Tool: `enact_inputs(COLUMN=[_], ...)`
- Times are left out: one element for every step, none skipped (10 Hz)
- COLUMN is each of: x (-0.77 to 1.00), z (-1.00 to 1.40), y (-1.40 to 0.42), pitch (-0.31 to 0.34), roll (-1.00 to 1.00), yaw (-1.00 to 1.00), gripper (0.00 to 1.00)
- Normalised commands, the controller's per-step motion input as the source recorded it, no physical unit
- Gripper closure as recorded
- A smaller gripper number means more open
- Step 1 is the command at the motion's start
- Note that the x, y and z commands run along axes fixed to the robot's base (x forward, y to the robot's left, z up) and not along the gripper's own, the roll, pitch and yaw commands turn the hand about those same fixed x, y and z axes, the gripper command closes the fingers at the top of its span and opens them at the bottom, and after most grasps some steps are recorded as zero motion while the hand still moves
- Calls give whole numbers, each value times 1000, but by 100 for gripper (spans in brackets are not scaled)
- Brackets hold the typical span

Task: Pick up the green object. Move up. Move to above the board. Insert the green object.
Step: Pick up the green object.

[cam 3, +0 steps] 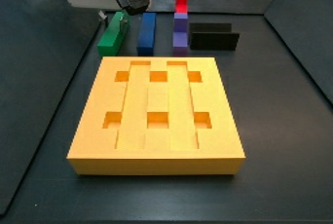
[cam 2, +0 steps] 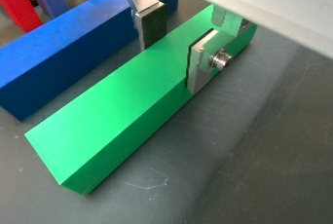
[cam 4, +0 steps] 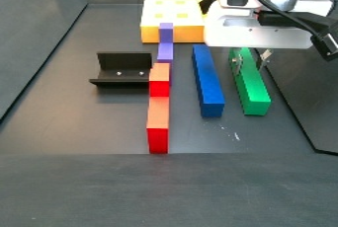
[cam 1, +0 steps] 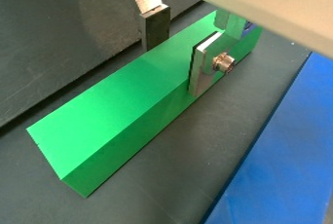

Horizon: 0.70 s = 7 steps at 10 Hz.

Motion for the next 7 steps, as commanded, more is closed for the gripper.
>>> enact_inputs(x=[0,0,0,0,0,0,0], z=[0,0,0,0,0,0,0], y=[0,0,0,0,0,0,0], pitch=[0,0,0,0,0,0,0], roll=[0,0,0,0,0,0,0], yaw=[0,0,0,0,0,0,0], gripper=[100,100,100,100,100,100,100])
